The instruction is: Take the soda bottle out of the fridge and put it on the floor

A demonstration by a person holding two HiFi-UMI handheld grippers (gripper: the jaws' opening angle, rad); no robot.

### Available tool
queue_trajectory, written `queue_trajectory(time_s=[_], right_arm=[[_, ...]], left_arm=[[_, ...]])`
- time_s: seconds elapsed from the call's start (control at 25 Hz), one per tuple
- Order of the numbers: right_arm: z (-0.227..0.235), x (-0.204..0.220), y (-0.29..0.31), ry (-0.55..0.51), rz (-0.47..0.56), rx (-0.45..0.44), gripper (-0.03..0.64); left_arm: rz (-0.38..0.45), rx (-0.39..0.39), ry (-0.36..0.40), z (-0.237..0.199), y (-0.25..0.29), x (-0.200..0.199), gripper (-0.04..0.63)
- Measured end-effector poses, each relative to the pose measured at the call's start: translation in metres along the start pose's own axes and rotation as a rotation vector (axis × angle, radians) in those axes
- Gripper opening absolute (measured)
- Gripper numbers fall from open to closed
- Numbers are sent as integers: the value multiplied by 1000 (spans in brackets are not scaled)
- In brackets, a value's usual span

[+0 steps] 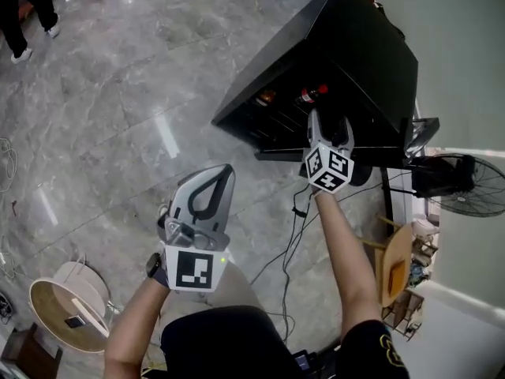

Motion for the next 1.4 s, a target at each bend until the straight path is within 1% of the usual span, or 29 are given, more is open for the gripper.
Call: queue_trajectory(time_s=[0.08,0.2,0.28,0.52,0.64,0.72,0.84,1.08,1.12,1.24,1.32,1.4], right_arm=[[7,7,19,17,-24,13,329],[21,23,45,105,-92,21,305],[27,33,58,132,-135,24,288],[38,44,102,69,-185,21,285],[42,50,117,45,-210,15,259],[43,56,124,43,-225,20,255],[47,61,131,41,-232,24,222],[42,65,139,25,-234,-11,198],[42,65,141,18,-236,-15,184],[39,66,146,-23,-245,-26,172],[36,66,150,-59,-258,-23,169],[37,65,152,-50,-272,-15,168]], left_arm=[[-1,-6,-15,-1,7,2,17],[-9,-1,-27,0,16,6,17],[-22,6,-22,2,17,8,17],[-42,-27,-29,0,14,14,17],[-52,-43,-30,-1,12,21,17],[-65,-54,-38,0,12,26,17],[-73,-67,-51,2,14,31,17],[-82,-64,-49,7,21,37,17],[-82,-63,-50,9,23,38,17],[-83,-52,-56,16,27,40,17],[-94,-45,-61,20,27,43,17],[-97,-41,-61,23,25,45,17]])
Point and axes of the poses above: the fingertips, and each gripper's own axes: y forward along the fingers, z to its right, x out of its underside, the point moved 7 cm from there along -y, backward along the fingers, and after that the axes turned 1 degree about z, right-handed, at the moved point
